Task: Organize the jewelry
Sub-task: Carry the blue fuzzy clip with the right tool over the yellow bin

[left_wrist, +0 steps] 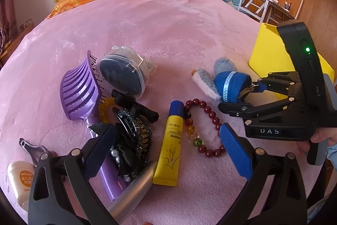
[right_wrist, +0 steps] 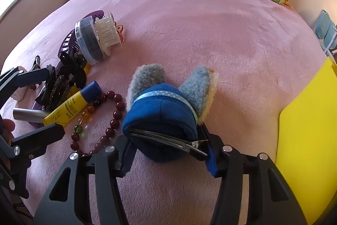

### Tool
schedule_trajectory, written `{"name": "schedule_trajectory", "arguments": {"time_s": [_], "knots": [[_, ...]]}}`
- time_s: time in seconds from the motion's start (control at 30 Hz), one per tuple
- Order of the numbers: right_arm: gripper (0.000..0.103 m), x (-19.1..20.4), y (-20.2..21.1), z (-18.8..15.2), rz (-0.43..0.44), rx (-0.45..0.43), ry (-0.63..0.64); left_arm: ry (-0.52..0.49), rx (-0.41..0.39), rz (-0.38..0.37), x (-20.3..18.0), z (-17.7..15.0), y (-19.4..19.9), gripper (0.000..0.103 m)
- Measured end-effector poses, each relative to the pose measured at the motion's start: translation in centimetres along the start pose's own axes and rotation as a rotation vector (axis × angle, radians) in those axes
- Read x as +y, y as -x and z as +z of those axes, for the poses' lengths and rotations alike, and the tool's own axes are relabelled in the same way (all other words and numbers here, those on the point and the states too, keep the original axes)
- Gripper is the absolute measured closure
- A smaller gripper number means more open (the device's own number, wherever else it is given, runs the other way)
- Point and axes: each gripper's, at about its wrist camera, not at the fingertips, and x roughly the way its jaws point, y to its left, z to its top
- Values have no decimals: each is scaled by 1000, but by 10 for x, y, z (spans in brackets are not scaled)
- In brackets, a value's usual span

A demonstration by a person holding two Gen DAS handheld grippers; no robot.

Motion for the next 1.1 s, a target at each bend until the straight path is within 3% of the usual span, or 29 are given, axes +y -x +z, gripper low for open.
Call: {"name": "schedule_trajectory", "arguments": {"time_s": [0.73,0.9,1.1], "knots": [[48,9,39,1,31,-60,13,-3,-14,33,-9,10,25,6],[48,-1,60,-1,47,-98,-9,-9,41,16,-19,20,28,6],[48,-30,103,-4,68,-151,-41,-96,76,43,-49,42,35,6]]}}
